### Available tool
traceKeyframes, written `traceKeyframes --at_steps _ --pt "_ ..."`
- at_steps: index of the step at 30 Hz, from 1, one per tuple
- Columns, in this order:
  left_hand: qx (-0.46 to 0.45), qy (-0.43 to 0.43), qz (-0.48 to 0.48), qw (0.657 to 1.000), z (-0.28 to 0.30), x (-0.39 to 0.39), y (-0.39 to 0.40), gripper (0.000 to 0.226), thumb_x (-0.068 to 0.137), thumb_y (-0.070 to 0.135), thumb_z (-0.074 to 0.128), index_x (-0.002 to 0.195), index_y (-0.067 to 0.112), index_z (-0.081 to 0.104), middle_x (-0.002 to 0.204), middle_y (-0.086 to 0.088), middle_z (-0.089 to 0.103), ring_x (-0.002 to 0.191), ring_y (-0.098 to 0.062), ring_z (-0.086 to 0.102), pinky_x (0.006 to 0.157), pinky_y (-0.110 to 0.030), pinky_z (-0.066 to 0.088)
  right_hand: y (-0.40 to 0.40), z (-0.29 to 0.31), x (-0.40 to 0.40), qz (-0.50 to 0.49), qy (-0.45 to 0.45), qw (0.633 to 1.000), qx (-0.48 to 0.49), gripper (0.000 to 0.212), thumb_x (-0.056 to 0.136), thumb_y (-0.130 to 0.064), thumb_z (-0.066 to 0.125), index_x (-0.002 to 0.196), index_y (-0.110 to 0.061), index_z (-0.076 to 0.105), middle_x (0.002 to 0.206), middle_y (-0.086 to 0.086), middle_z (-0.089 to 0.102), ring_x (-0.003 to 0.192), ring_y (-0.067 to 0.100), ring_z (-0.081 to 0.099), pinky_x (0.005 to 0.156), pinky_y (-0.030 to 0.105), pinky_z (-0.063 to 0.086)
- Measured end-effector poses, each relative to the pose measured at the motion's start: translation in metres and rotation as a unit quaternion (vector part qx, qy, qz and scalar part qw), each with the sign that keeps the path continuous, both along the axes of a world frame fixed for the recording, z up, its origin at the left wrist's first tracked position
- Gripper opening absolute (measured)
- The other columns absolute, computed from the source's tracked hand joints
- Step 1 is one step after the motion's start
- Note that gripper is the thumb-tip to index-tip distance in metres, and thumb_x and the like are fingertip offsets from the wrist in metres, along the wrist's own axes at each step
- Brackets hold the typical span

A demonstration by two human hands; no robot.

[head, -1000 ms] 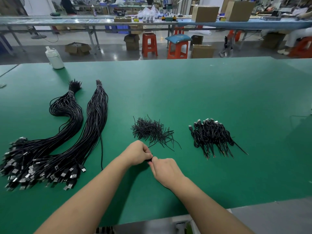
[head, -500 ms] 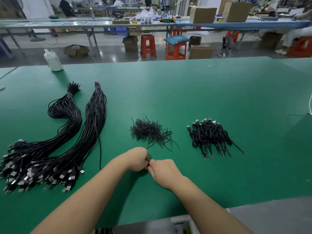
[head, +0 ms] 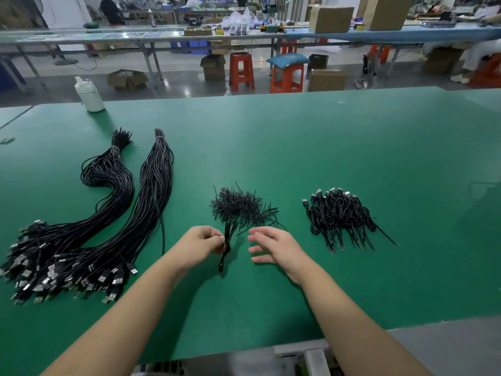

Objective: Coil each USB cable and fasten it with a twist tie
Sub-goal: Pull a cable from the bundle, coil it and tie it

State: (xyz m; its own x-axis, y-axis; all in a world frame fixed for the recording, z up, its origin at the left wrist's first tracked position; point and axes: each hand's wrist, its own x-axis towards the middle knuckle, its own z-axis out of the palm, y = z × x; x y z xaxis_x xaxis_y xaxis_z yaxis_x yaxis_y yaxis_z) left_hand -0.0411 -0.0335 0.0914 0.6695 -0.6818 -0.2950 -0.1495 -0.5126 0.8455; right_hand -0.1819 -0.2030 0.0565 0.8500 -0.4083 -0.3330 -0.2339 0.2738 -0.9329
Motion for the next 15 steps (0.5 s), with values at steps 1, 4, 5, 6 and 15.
traceKeyframes --at_steps 1,4,5,6,15 --pt "-0.02 0.04 0.006 0.999 0.002 -0.005 -0.003 0.017 0.097 0.012 0.058 0.082 0.013 0.065 0.067 0.005 0.069 0.057 -0.001 0.057 0.059 -0.022 0.039 0.006 0.0 0.004 0.017 -0.012 0.999 -0.024 0.017 0.1 -0.018 0.058 0.114 -0.015 0.067 0.113 0.007 0.071 0.095 0.019 0.071 0.081 0.035 0.06" --pt "-0.066 0.138 0.022 0.988 0.008 -0.019 -0.013 0.014 0.098 0.01 0.055 0.088 0.011 0.066 0.075 -0.003 0.07 0.06 -0.006 0.062 0.059 -0.026 0.035 0.025 0.01 0.016 0.02 -0.045 0.998 -0.04 0.017 0.098 -0.008 0.058 0.107 -0.017 0.068 0.108 0.011 0.073 0.096 0.023 0.071 0.087 0.038 0.059" --pt "-0.076 0.152 0.031 0.985 0.01 -0.021 -0.015 0.014 0.098 0.01 0.055 0.089 0.01 0.066 0.077 -0.004 0.07 0.061 -0.006 0.063 0.058 -0.026 0.034 0.028 0.014 0.018 0.009 -0.053 0.998 -0.04 0.016 0.098 -0.006 0.058 0.103 -0.016 0.069 0.105 0.013 0.074 0.092 0.024 0.072 0.086 0.037 0.06" --pt "-0.079 0.15 0.035 0.985 0.012 -0.022 -0.016 0.013 0.098 0.01 0.055 0.09 0.01 0.066 0.078 -0.005 0.07 0.06 -0.006 0.063 0.057 -0.025 0.034 0.029 0.017 0.018 -0.001 -0.06 0.997 -0.039 0.014 0.098 -0.005 0.058 0.1 -0.014 0.069 0.101 0.013 0.074 0.088 0.024 0.072 0.083 0.035 0.06" --pt "-0.026 -0.099 -0.026 0.994 0.014 -0.027 -0.016 0.015 0.093 0.014 0.064 0.079 0.018 0.062 0.067 0.001 0.067 0.056 -0.01 0.049 0.057 -0.025 0.039 0.026 0.028 0.013 -0.014 -0.04 0.998 -0.041 0.01 0.094 -0.01 0.066 0.099 -0.001 0.067 0.089 0.011 0.071 0.074 0.015 0.069 0.072 0.031 0.061"
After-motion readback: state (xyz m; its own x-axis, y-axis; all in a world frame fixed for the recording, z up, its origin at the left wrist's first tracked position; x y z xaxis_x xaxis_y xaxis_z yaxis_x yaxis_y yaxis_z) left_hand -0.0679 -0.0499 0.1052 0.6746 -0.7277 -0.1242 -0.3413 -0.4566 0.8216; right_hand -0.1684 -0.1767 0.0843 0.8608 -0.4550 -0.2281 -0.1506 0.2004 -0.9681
